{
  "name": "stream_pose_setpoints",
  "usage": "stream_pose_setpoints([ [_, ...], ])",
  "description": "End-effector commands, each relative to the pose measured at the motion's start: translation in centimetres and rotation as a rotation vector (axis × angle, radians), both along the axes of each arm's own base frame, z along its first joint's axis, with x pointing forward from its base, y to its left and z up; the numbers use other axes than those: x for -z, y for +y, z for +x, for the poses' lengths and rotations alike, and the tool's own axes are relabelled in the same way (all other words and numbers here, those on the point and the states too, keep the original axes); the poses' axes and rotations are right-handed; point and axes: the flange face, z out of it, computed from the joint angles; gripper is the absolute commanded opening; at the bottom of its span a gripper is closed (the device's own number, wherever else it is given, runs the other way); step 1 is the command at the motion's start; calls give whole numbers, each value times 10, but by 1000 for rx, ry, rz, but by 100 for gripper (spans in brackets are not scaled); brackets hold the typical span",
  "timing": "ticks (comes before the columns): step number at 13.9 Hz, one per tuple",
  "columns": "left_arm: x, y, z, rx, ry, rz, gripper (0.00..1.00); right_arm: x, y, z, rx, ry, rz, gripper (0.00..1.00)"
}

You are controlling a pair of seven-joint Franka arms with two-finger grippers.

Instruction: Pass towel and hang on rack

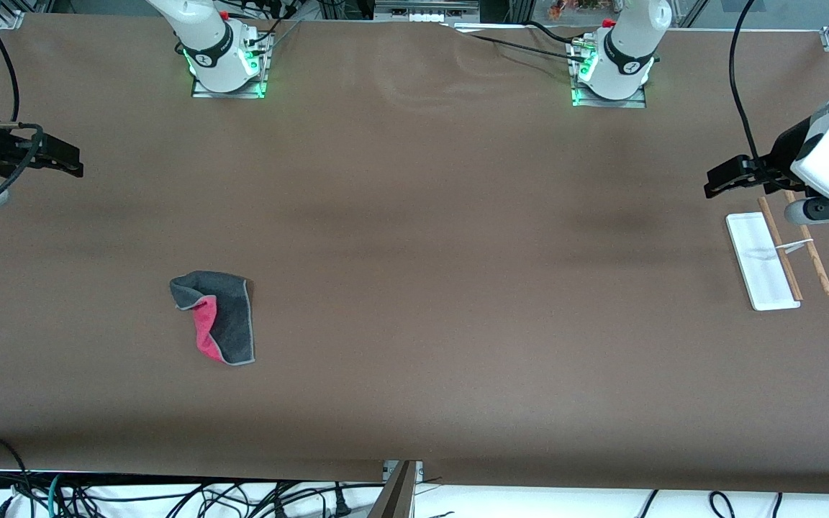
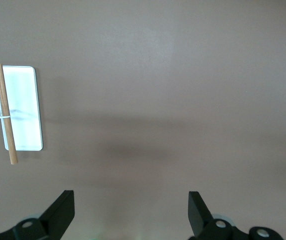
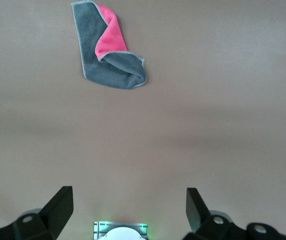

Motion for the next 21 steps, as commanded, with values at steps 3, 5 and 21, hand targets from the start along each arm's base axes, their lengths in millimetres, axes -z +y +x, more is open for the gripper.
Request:
stream_pose_setpoints([
  [3,-2,3,0,10,-2,5,100,23,2,20,-21,0,-8,100],
  [5,-3,1,0,11,-7,5,100,50,0,32,-14,28,-23,100],
  [21,-2,1,1,7,-9,-13,100,310,12,104,-77,-126,4,100],
])
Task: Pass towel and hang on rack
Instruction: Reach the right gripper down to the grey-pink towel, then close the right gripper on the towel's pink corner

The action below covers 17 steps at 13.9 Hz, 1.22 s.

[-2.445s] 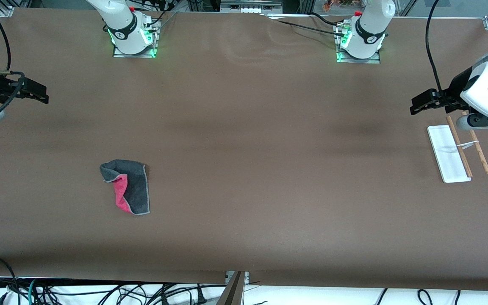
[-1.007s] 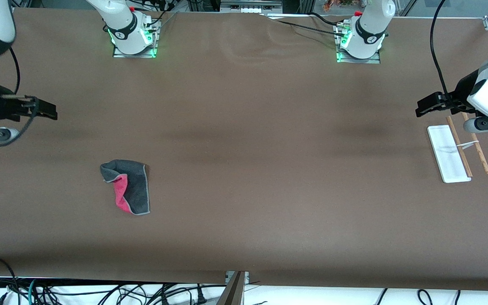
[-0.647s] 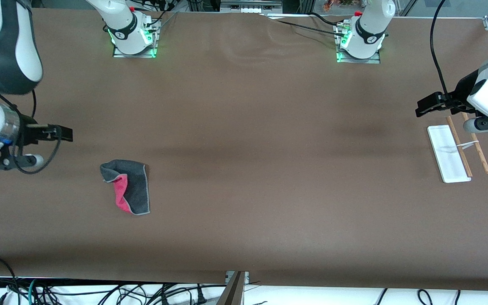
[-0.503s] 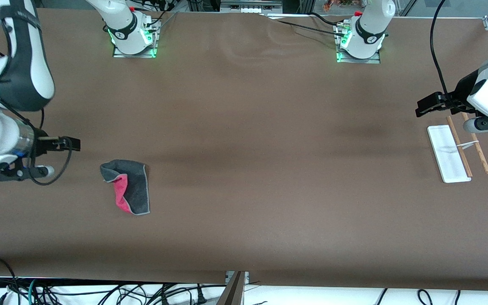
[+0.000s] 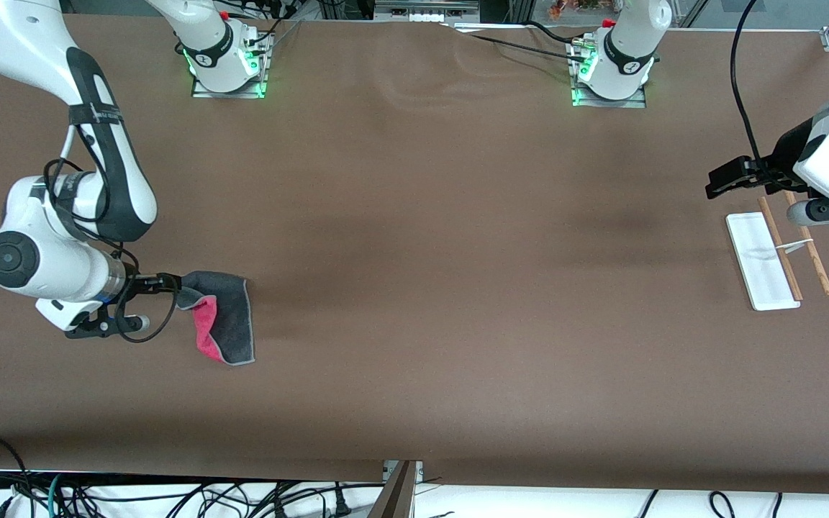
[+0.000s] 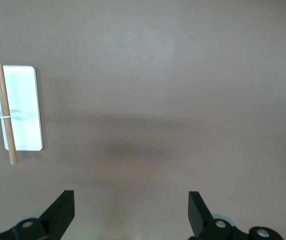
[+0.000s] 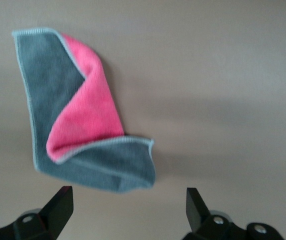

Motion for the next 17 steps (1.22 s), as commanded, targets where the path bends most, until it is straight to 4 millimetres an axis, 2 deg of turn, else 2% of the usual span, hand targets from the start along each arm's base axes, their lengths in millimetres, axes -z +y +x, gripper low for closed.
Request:
stream_pose_setpoints([
  [1,-3,1,0,8,-10,-10,100,18,0,6,-11,-55,0,100],
  [4,-3,1,0,7,-10,-10,100,32,-4,12,-5,-88,11,100],
  [8,-3,1,0,7,-10,-10,100,60,-4,16,44,-121,23,99],
  [11,-4,1,1,8,-16,-11,100,62,-4,14,193,-116,18,99],
  [14,-4,1,1,8,-16,-11,100,68,-6,10,222,-94,13,99],
  [17,-5,-1,1,9,-21,-11,100,73,-18,1,281,-16,-8,99],
])
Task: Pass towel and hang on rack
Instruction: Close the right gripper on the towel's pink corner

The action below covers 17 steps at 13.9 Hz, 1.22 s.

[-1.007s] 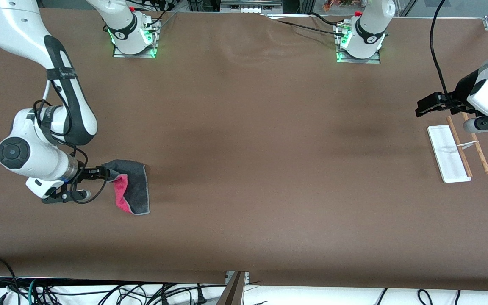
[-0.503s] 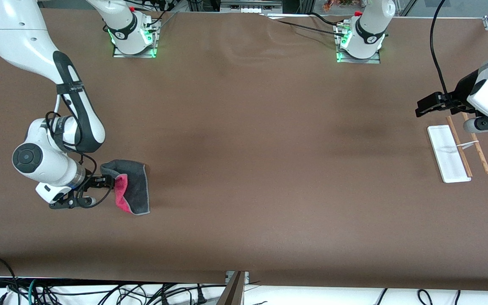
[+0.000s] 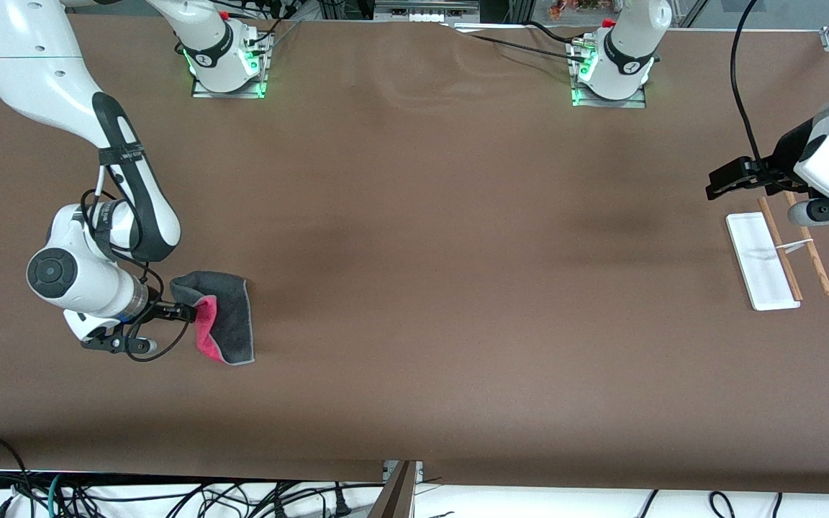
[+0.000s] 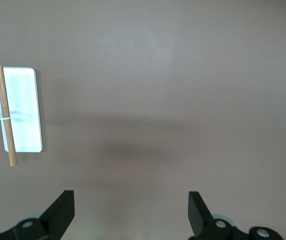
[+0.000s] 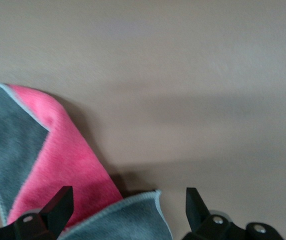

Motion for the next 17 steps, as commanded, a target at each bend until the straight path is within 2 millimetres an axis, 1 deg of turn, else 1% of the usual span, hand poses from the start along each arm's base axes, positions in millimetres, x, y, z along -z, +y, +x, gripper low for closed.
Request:
stream_pose_setpoints([
  [1,-5,-1,1,11,-13,-11,100,2,-11,-10,46,60,-7,99],
  [6,-9,-4,0,17,-21,-9,100,7,-12,-13,71,76,-10,99],
  [11,-9,-4,0,17,-21,-9,100,-2,-10,-2,52,-5,-8,99],
  [13,-9,-3,0,15,-19,-9,100,3,-10,-1,50,-16,-7,99],
  [15,-8,-3,0,15,-18,-9,100,8,-8,-4,55,-5,-6,99],
  [17,-9,-3,0,15,-19,-9,100,19,-4,-7,53,19,-4,99],
])
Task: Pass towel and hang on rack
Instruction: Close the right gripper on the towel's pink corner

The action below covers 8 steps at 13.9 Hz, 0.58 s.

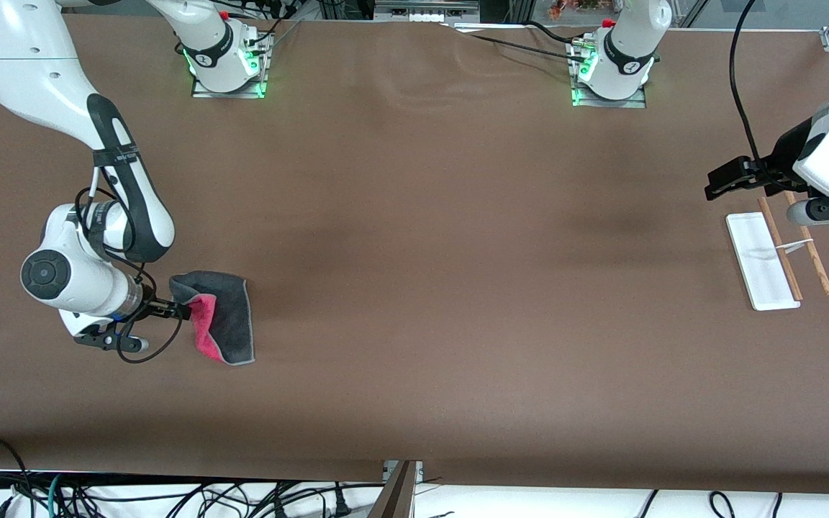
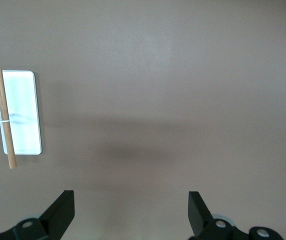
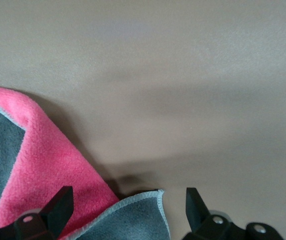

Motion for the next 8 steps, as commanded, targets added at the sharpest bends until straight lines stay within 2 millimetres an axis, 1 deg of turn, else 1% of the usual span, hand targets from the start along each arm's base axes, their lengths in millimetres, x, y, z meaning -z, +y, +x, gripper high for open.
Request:
stream_pose_setpoints([
  [1,-7,-1,-1,12,-10,-8,100,17,5,-8,9,24,-2,99],
  [3,-7,-1,-1,12,-10,-8,100,24,5,-13,8,42,-2,99],
  [5,-6,0,-1,10,-7,-8,100,25,5,-15,7,52,-1,99],
  [6,-6,-1,-1,12,-7,-8,100,24,5,-16,7,65,-3,93],
  [7,-8,-1,-2,10,-8,-8,100,19,5,-16,4,73,-3,70],
  [8,-9,-5,-3,17,-10,-9,100,16,5,-16,5,82,-5,56],
])
